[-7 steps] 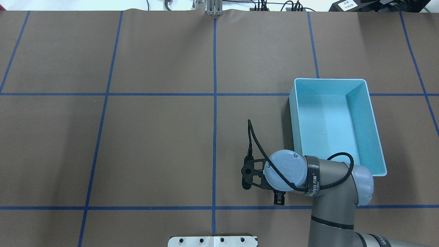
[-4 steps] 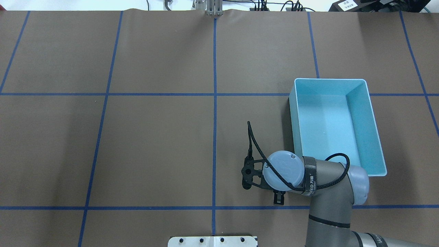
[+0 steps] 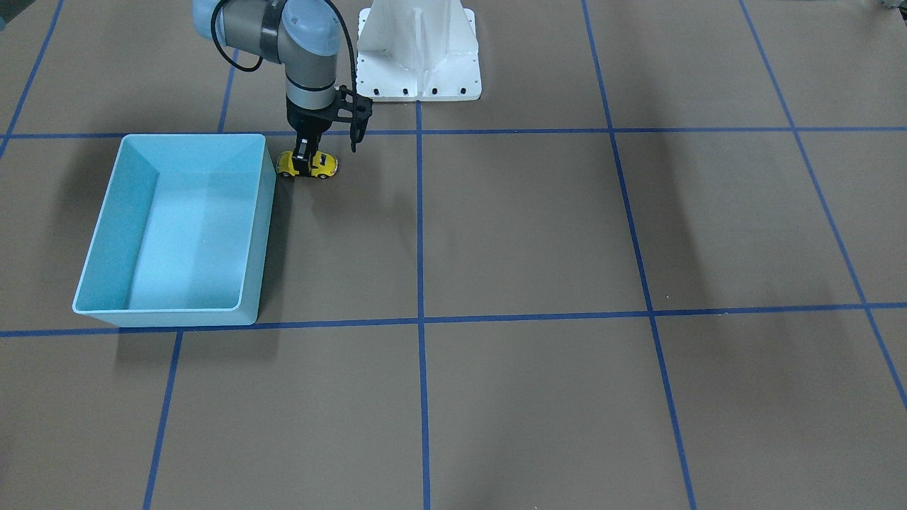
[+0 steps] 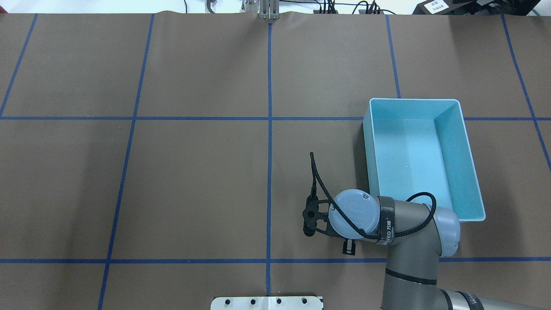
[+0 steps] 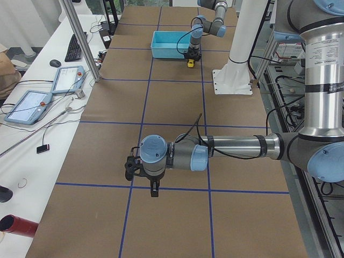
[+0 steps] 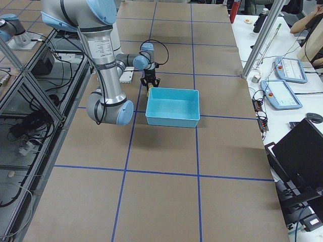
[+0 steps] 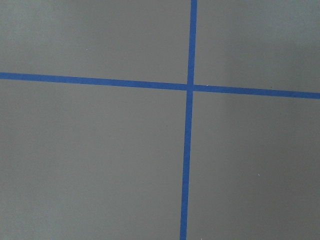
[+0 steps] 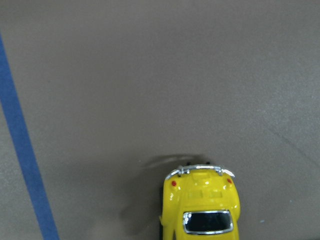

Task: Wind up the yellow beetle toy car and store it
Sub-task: 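Lower the right gripper and grasp the yellow car, then lift the car with the right gripper and lower it into the bin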

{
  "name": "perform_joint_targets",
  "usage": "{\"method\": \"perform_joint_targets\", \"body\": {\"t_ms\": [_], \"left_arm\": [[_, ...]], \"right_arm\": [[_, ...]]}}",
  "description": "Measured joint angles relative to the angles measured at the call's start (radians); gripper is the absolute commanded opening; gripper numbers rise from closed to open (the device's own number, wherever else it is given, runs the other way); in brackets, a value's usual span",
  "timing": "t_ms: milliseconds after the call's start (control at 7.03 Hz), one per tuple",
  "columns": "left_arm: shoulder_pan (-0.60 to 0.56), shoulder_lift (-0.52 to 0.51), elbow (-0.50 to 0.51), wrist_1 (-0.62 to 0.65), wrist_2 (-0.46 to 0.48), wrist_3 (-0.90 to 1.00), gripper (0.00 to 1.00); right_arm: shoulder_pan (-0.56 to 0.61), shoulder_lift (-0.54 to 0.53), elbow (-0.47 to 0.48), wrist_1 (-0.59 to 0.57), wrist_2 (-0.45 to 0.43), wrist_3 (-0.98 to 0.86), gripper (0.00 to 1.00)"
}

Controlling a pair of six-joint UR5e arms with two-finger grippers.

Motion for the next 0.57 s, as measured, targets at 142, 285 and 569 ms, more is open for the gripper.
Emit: {"method": "perform_joint_targets", "body": {"t_ms": [142, 285, 569], "left_arm": [[0.000, 0.000, 0.000, 0.000, 0.000, 0.000, 1.00], [0.000, 0.000, 0.000, 0.000, 0.000, 0.000, 1.00], [0.000, 0.000, 0.000, 0.000, 0.000, 0.000, 1.00]], "right_arm": [[0.000, 0.005, 0.013, -0.004, 0.004, 0.004, 0.00], [0.006, 0.018, 0.040, -0.020, 0.007, 0.007, 0.00], [0.056, 0.088, 0.088, -0.085, 0.031, 0.005, 0.00]]}}
